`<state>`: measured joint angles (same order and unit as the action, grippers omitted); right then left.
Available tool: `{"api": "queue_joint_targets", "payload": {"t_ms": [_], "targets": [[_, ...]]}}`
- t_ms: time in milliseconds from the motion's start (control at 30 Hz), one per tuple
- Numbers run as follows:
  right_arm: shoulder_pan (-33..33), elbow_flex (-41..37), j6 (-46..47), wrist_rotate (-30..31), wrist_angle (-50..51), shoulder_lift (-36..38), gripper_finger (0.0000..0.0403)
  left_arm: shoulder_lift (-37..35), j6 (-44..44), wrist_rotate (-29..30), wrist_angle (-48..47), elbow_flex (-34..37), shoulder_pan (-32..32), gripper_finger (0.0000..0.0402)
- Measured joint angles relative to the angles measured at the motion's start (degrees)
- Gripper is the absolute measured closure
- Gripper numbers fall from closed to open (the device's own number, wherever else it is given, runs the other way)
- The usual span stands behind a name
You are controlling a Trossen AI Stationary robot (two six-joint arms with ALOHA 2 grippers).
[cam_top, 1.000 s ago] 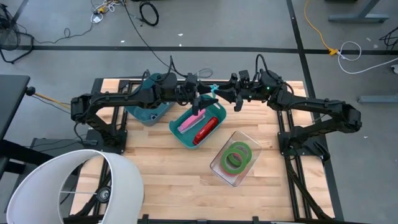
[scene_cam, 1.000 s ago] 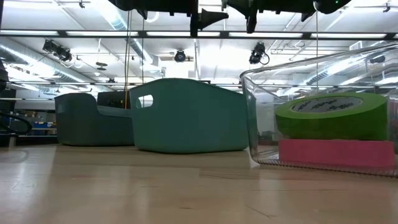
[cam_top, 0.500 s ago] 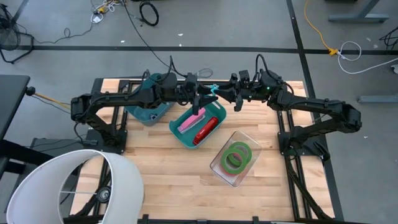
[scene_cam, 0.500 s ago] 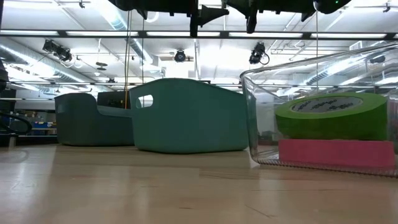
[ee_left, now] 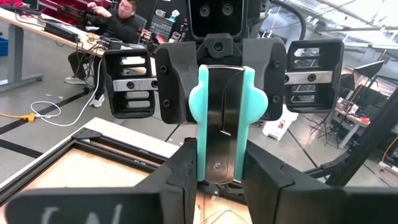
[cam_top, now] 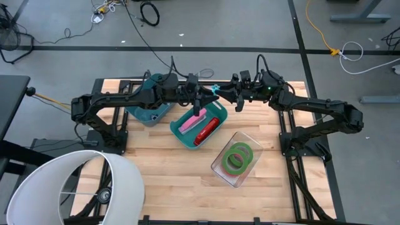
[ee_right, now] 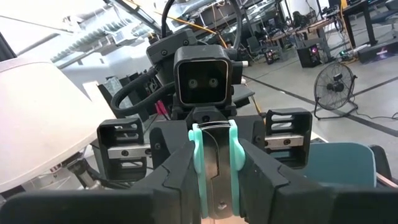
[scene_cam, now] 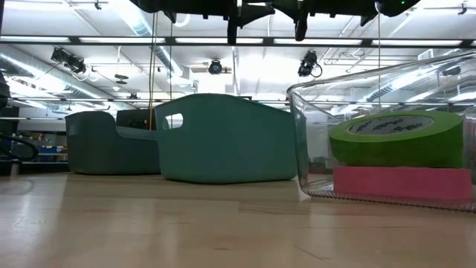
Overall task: Pick and place Stapler, Stapler remover, tape
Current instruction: Put the green staple remover into the blue bin
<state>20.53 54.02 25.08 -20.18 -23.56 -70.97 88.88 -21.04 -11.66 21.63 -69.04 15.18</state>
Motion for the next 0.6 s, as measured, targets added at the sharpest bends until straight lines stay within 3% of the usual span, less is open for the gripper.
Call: {"api": "queue_joint_targets", "payload": {"t_ms": [333,600], "targets": [[0.0,0.0,-0.1,-0.2,0.3,0.0,0.0293,0.0,-0.2,0.0,-0.2,0.0,0.0,0.0297],[0.0,0.0,1.6,-1.0,0.6,0.2,0.0204,0.0,0.8,0.3,-0.1,0.0,0.1,0.0298]]}}
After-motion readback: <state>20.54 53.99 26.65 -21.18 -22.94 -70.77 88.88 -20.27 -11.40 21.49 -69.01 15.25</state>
